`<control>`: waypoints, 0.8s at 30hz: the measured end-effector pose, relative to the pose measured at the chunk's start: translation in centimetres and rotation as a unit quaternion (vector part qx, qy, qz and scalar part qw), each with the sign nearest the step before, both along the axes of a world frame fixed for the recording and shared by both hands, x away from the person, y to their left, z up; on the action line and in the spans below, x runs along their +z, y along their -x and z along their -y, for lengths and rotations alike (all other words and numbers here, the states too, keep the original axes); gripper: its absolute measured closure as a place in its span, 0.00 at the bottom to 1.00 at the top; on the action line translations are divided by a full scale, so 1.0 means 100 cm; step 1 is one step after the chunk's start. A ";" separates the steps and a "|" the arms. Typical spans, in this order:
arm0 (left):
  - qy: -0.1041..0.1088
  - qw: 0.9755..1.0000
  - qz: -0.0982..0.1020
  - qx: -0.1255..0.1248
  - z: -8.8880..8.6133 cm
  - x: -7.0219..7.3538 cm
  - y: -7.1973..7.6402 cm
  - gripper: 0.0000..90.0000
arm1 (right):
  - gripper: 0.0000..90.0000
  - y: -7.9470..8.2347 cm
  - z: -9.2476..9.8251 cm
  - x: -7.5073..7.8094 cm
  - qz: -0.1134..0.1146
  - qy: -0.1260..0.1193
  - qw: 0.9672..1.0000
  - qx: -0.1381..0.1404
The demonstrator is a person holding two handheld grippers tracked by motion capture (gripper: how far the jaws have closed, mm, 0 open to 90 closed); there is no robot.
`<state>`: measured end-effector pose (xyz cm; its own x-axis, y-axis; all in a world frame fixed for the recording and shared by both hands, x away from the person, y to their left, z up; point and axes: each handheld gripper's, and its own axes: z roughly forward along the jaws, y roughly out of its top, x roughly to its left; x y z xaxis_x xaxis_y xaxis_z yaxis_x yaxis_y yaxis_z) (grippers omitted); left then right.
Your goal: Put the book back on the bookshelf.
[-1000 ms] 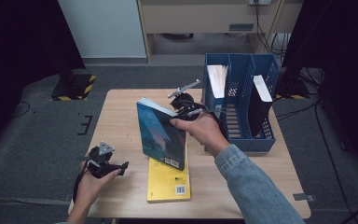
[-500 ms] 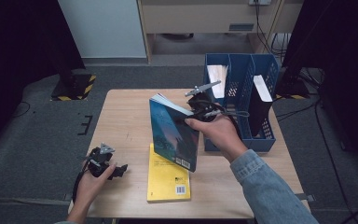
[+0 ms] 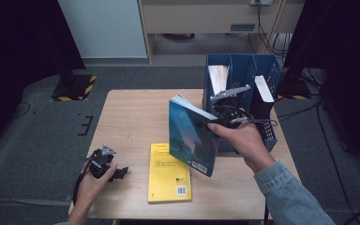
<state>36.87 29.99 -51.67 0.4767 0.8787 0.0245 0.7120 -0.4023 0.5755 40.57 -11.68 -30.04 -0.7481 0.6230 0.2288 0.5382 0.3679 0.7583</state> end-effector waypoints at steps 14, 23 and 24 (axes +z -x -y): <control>-0.009 1.000 -0.008 0.000 0.001 -0.004 0.002 0.04 | 0.81 0.024 0.042 -0.005 0.003 0.004 1.000 -0.024; 0.000 1.000 -0.009 0.004 0.000 -0.005 0.003 0.03 | 0.81 0.039 0.057 -0.003 0.008 0.001 1.000 -0.027; 0.001 1.000 -0.010 0.005 0.000 -0.006 0.003 0.03 | 0.81 0.040 0.059 -0.003 0.007 0.001 1.000 -0.028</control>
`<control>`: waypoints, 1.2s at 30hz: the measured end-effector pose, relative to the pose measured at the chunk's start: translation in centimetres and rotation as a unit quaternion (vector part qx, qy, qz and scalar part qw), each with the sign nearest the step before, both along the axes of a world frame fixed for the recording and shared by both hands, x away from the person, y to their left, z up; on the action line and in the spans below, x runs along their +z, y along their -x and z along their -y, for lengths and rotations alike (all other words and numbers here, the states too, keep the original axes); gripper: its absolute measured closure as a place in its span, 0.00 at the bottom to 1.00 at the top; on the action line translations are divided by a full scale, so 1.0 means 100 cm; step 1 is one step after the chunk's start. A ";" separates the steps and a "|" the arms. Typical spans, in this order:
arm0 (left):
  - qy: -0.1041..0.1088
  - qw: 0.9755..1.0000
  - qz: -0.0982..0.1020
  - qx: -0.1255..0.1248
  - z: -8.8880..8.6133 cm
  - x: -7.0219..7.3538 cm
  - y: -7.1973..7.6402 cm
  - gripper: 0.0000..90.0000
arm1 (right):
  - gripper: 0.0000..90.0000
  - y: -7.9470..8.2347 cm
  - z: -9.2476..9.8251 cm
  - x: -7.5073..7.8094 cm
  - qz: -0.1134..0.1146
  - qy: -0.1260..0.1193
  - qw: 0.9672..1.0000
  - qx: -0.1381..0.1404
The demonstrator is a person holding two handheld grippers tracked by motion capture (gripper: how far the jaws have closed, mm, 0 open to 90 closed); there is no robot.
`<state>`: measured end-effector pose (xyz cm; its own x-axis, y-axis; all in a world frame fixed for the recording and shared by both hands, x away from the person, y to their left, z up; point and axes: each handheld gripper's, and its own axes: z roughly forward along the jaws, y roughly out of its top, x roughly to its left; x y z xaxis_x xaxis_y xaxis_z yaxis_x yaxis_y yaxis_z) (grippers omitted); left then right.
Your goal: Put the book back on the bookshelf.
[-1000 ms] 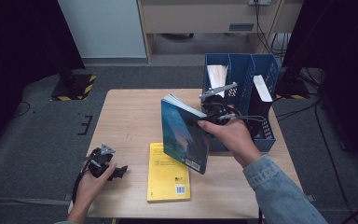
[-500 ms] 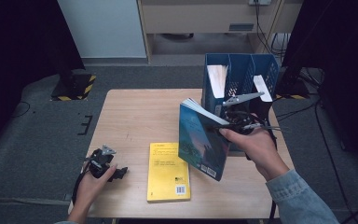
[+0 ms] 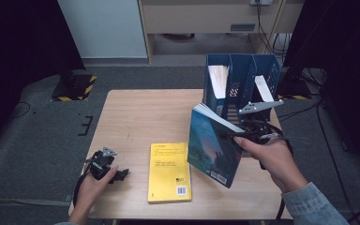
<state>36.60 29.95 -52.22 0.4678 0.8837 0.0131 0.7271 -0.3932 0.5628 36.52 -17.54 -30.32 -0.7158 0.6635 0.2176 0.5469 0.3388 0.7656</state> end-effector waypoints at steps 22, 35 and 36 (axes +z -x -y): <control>0.021 0.999 0.031 0.011 0.001 -0.007 0.007 0.00 | 0.81 0.012 0.047 0.021 0.001 -0.036 0.998 -0.049; 0.027 0.999 0.042 0.006 0.007 -0.009 0.010 0.00 | 0.81 0.008 0.065 0.050 0.010 -0.042 0.996 -0.073; 0.027 0.999 0.042 0.006 0.007 -0.009 0.010 0.00 | 0.81 0.008 0.068 0.053 0.011 -0.044 0.996 -0.076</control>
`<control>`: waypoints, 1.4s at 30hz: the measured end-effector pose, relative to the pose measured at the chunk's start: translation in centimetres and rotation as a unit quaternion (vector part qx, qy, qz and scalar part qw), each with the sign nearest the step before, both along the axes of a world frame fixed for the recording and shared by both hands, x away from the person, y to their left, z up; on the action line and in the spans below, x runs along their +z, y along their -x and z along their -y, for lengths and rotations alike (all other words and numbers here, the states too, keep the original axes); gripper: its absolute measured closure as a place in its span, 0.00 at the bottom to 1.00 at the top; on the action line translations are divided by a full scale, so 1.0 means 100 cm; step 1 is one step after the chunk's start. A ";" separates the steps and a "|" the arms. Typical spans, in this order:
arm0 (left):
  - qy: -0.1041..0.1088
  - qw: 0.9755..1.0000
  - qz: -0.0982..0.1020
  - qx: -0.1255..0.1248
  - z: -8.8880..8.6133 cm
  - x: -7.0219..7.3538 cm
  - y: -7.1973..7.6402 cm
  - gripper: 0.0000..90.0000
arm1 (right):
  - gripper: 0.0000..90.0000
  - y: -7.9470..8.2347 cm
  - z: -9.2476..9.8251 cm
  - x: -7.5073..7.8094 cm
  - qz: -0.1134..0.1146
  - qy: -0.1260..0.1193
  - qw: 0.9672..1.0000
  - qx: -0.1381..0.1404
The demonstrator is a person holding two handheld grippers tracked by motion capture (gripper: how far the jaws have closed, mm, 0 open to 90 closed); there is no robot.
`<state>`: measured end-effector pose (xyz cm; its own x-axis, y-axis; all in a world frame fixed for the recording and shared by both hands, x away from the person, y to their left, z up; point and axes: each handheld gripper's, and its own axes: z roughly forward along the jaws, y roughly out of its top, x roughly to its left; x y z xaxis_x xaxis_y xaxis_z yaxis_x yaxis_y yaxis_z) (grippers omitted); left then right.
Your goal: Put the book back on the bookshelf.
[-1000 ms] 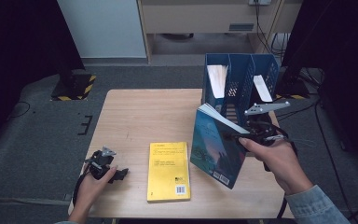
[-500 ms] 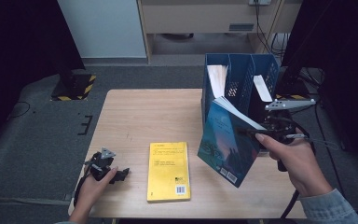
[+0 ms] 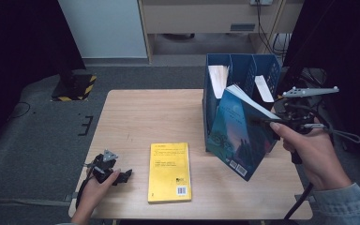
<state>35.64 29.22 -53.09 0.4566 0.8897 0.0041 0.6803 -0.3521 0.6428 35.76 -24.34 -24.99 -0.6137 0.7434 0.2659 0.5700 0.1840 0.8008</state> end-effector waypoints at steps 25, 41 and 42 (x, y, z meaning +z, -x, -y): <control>0.004 1.000 0.005 -0.006 0.003 -0.001 0.001 0.00 | 0.81 -0.063 0.025 0.017 -0.003 0.055 0.994 -0.095; 0.005 1.000 0.006 -0.012 0.004 -0.001 0.001 0.00 | 0.81 -0.099 0.019 0.012 -0.014 0.087 0.987 -0.131; 0.005 1.000 0.006 -0.012 0.004 -0.001 0.001 0.00 | 0.81 -0.101 0.019 0.011 -0.015 0.087 0.987 -0.135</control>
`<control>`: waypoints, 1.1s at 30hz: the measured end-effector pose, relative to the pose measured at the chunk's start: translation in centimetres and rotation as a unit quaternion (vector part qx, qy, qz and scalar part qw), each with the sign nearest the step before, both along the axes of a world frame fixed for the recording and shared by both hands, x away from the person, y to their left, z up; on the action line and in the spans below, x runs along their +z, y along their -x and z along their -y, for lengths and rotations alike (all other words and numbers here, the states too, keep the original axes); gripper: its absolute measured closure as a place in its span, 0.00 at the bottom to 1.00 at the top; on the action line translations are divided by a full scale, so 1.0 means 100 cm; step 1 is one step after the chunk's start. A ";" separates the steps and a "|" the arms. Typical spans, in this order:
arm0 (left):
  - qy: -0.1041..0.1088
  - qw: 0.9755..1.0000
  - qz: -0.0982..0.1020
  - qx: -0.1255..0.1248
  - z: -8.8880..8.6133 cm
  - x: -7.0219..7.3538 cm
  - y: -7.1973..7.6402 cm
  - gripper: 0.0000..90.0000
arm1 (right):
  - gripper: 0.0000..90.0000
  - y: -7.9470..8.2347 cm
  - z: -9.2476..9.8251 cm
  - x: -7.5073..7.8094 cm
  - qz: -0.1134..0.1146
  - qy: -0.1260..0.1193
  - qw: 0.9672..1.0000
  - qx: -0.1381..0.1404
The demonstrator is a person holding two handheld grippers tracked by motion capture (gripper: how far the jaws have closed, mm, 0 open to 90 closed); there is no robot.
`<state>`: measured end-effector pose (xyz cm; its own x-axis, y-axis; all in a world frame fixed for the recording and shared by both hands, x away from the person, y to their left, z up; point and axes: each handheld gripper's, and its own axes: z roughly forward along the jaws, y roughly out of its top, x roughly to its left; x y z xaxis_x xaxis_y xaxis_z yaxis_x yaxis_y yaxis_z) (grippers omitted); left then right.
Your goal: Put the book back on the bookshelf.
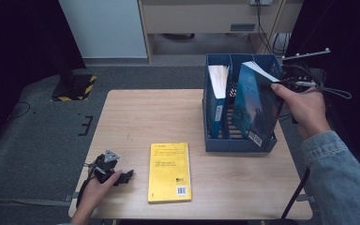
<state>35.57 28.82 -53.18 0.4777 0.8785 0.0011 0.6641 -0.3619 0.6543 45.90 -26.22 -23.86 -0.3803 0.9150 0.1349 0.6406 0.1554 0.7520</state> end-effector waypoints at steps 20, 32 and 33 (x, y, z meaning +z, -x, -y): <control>0.001 1.000 0.000 -0.006 0.001 0.000 0.000 0.00 | 0.81 -0.032 -0.014 -0.005 -0.005 0.002 0.999 -0.041; 0.000 1.000 0.000 -0.009 0.002 0.000 0.000 0.00 | 0.81 -0.049 -0.028 -0.010 -0.010 0.008 0.999 -0.045; 0.000 1.000 0.000 -0.009 0.002 0.000 0.000 0.00 | 0.81 -0.051 -0.029 -0.011 -0.011 0.007 0.999 -0.046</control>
<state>35.58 28.65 -53.18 0.4943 0.8693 0.0018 0.6569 -0.3749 0.6542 50.96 -23.27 -24.92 -0.2920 0.9477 0.1285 0.6689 0.1064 0.7357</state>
